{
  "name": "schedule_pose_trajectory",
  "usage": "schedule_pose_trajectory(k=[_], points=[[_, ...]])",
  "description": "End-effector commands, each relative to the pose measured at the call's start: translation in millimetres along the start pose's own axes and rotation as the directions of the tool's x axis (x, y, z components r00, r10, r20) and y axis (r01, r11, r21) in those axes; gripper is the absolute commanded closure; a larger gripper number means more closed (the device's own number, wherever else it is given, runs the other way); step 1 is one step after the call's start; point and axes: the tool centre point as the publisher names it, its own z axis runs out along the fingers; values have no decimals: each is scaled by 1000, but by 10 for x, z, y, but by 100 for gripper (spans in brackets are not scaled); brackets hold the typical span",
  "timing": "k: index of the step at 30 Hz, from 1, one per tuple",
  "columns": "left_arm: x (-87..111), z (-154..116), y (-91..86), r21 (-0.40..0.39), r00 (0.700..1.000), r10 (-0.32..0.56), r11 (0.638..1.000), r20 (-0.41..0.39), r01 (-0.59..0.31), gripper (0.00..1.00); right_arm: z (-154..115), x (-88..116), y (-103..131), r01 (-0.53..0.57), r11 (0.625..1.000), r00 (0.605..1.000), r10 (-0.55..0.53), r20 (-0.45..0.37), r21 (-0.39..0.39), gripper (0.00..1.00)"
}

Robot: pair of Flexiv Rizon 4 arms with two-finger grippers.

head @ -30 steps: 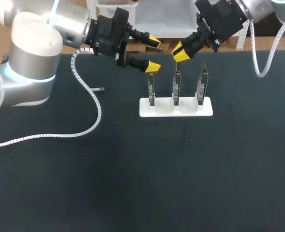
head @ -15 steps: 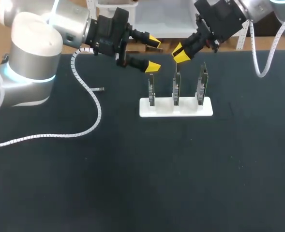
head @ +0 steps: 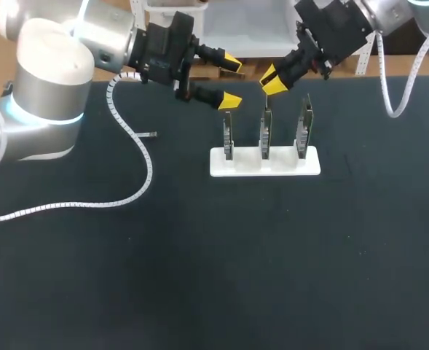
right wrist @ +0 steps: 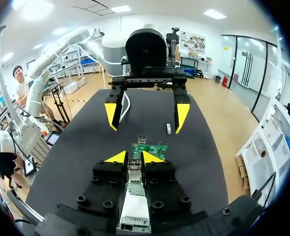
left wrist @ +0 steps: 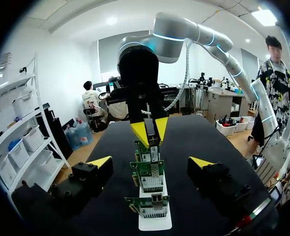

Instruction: Pick up the optical module with the left hand, and insert it into the network port with the right hand.

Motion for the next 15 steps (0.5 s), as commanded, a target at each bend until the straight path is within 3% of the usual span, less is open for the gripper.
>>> schedule_pose_trajectory(k=[1, 15], points=[[-8, 6, 4, 0, 1000, -3, 1000, -6, 3, 0, 23, 15, 12, -2, 1000, 1000, 2, -1, 2, 100], [-8, 6, 4, 0, 1000, -3, 1000, -6, 3, 0, -10, -36, 14, 8, 1000, 1000, -8, 6, 15, 100]])
